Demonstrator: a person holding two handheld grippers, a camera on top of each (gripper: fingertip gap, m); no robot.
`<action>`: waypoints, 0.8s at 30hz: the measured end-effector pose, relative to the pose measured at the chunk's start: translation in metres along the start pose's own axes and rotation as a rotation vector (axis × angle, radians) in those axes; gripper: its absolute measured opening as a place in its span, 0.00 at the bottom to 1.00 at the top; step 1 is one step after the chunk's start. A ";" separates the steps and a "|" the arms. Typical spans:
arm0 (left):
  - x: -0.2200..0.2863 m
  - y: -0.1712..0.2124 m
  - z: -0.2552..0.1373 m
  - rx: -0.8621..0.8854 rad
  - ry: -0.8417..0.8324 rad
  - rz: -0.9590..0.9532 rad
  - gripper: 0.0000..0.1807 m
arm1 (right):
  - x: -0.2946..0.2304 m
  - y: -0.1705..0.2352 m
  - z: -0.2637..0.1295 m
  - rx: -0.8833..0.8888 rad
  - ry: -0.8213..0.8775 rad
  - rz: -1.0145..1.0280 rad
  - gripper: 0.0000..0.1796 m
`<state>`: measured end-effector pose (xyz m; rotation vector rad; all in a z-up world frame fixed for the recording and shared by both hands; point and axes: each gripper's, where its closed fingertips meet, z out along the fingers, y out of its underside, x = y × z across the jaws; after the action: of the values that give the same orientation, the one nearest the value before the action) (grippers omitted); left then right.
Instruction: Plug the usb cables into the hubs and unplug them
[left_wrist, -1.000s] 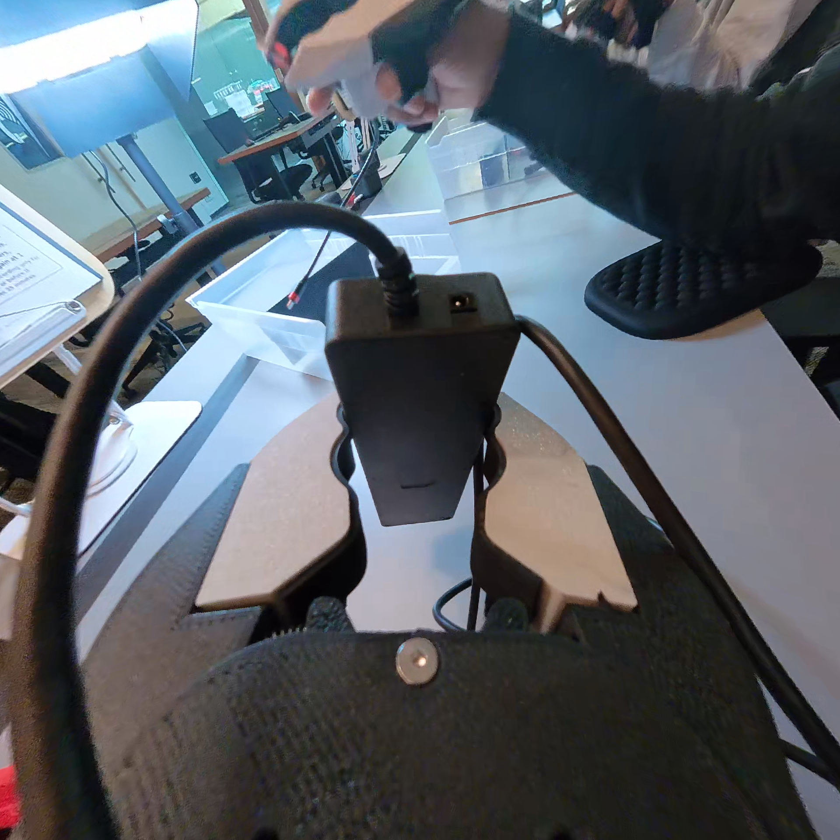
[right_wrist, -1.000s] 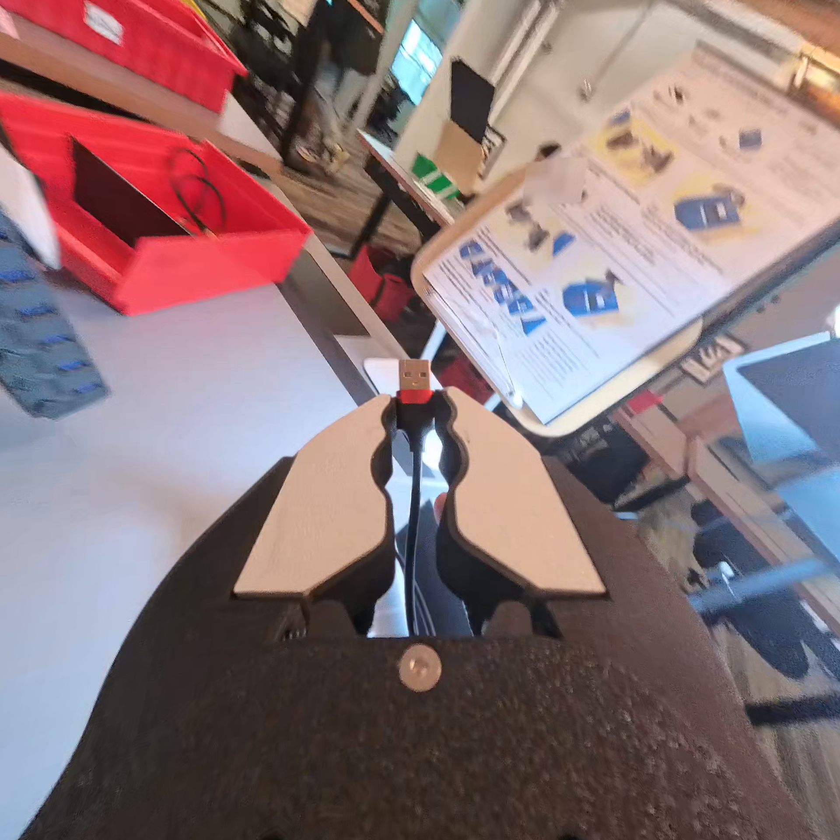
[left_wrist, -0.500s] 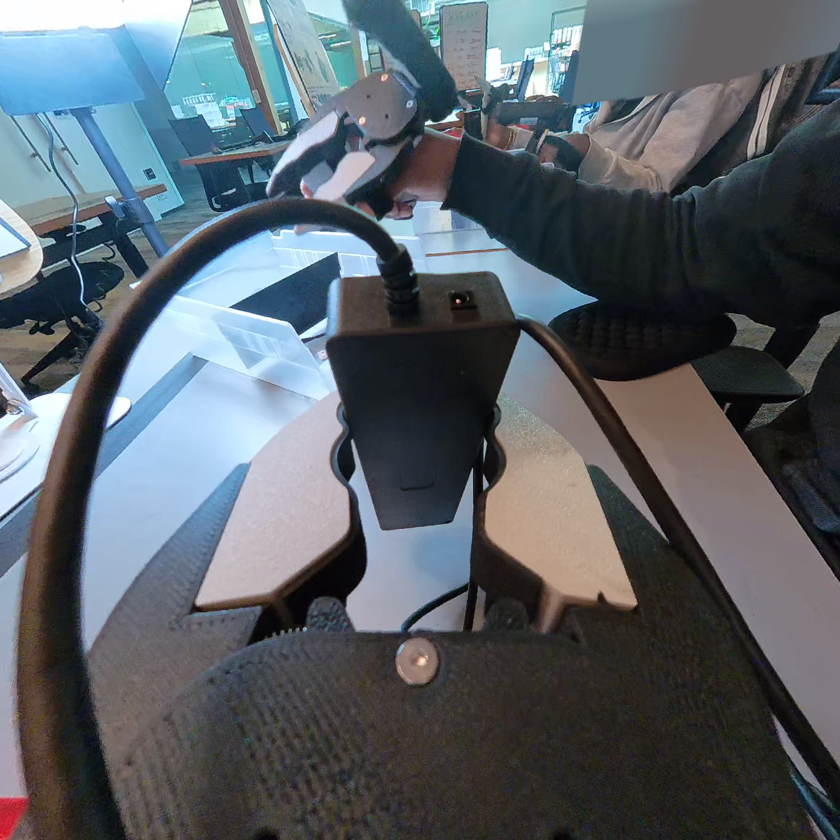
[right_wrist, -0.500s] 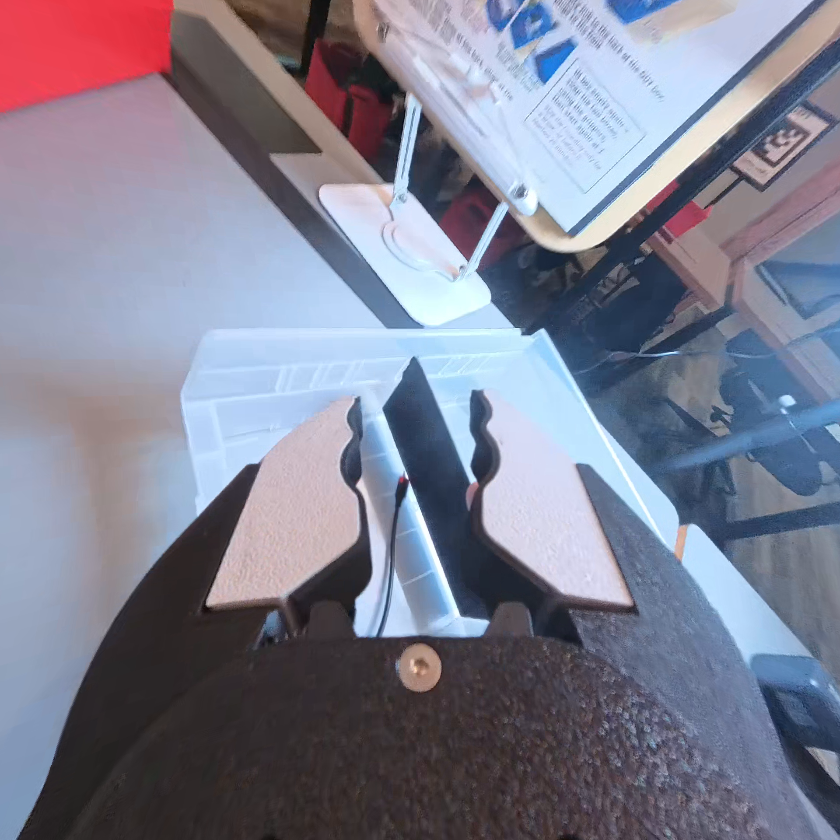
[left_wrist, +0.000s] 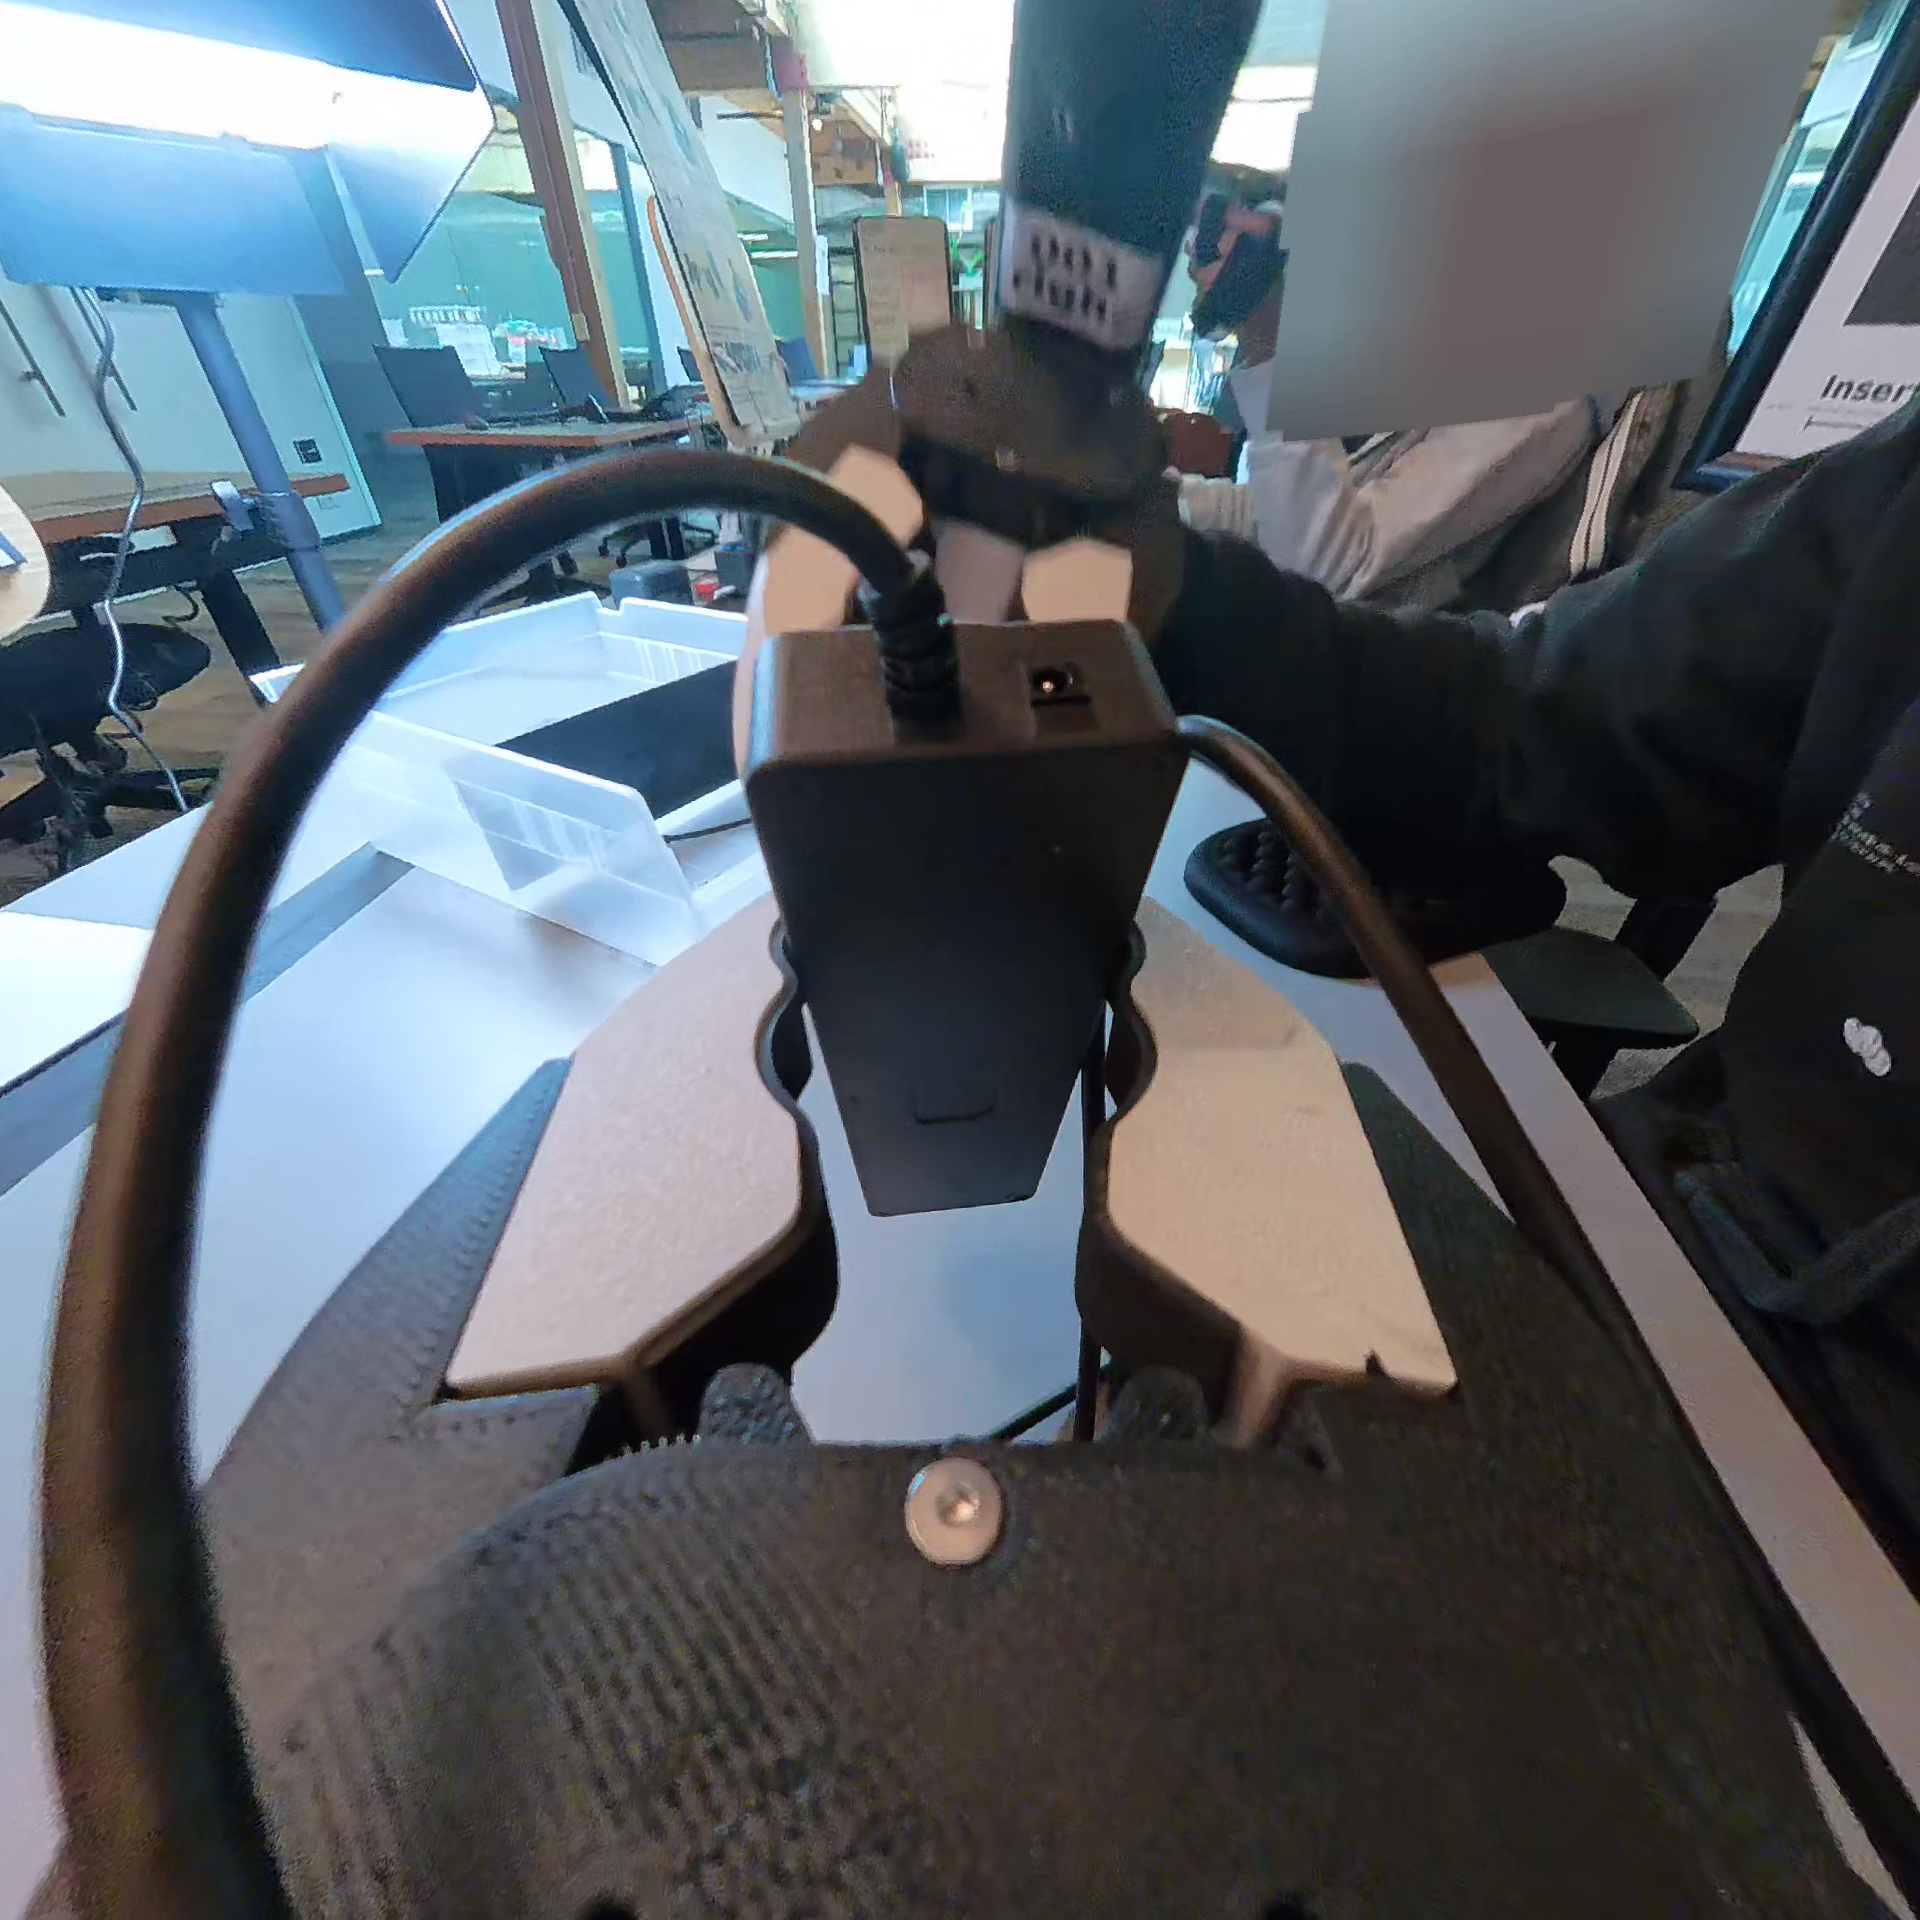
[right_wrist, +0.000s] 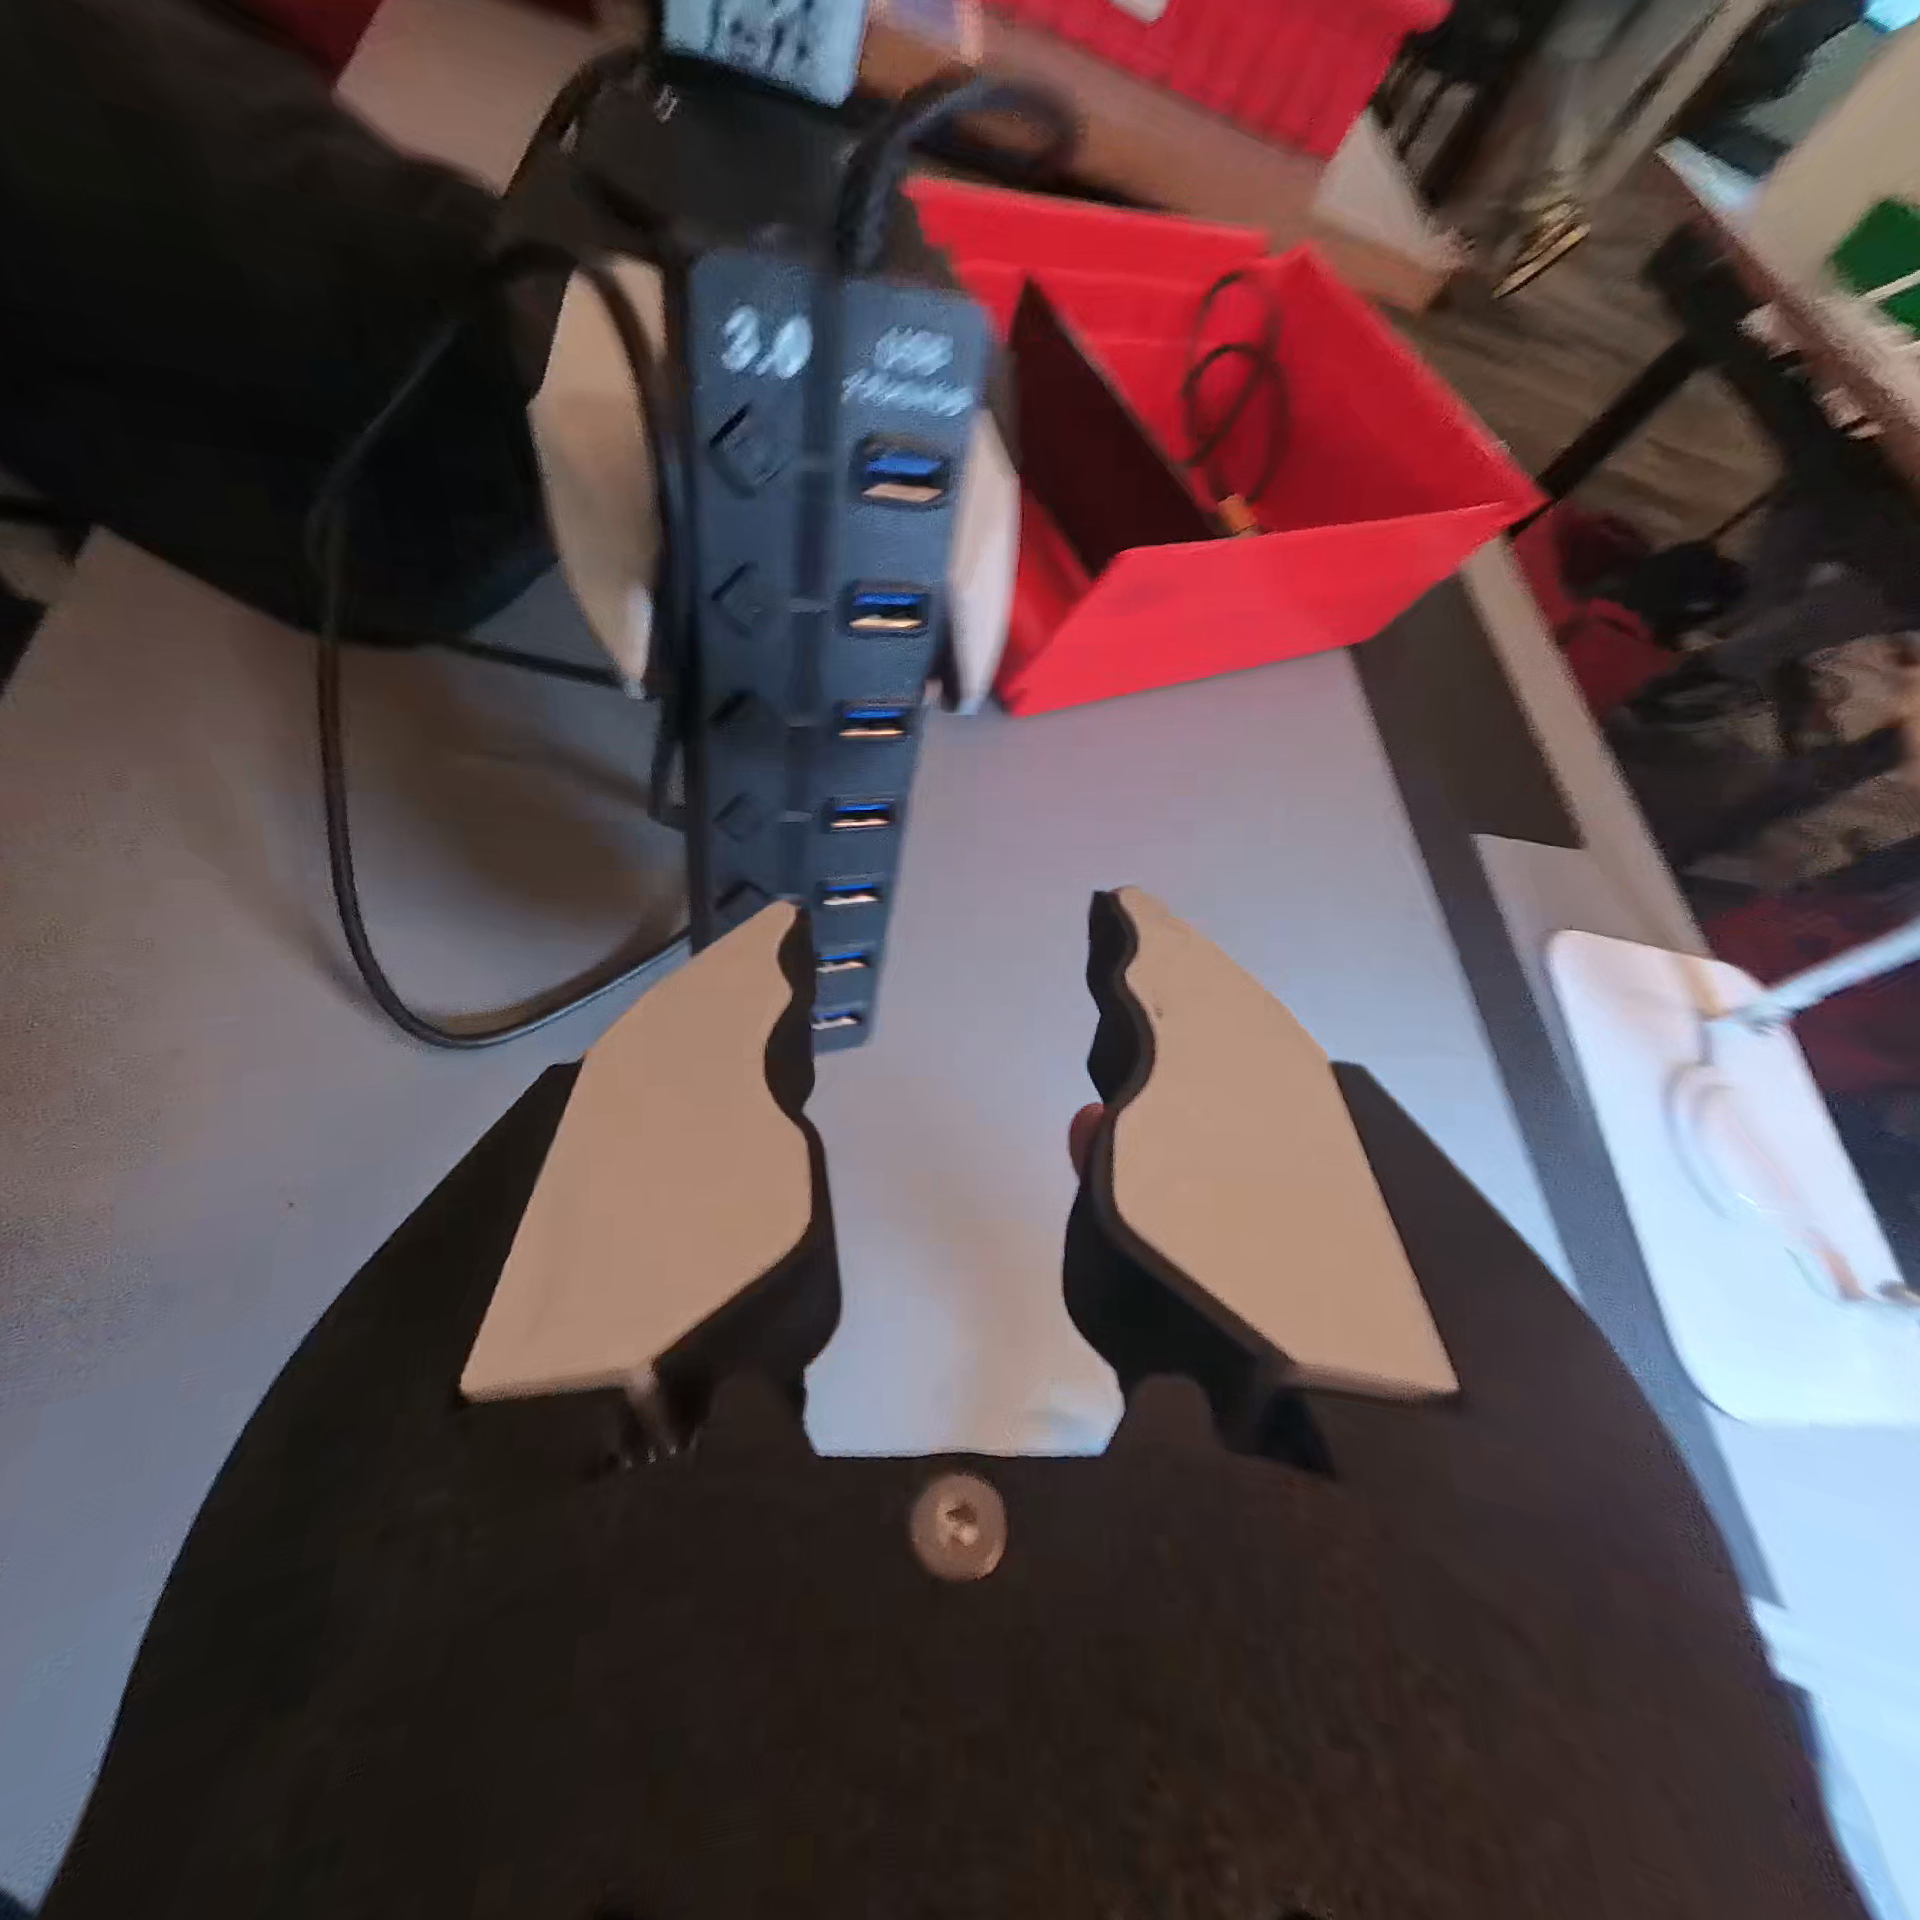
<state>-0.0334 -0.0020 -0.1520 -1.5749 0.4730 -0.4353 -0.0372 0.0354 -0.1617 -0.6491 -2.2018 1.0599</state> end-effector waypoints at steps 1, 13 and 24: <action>0.000 -0.001 0.000 0.015 0.005 -0.011 0.31 | -0.009 0.005 0.013 -0.029 -0.034 -0.006 0.31; 0.003 -0.008 0.002 0.085 0.006 -0.010 0.30 | -0.047 -0.020 0.061 0.209 -0.209 0.237 0.42; -0.002 -0.007 0.004 0.022 -0.081 0.069 0.33 | -0.035 -0.019 0.047 0.218 -0.192 0.235 0.34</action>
<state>-0.0325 0.0022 -0.1451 -1.5445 0.4574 -0.3213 -0.0488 -0.0218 -0.1808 -0.7466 -2.1628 1.5160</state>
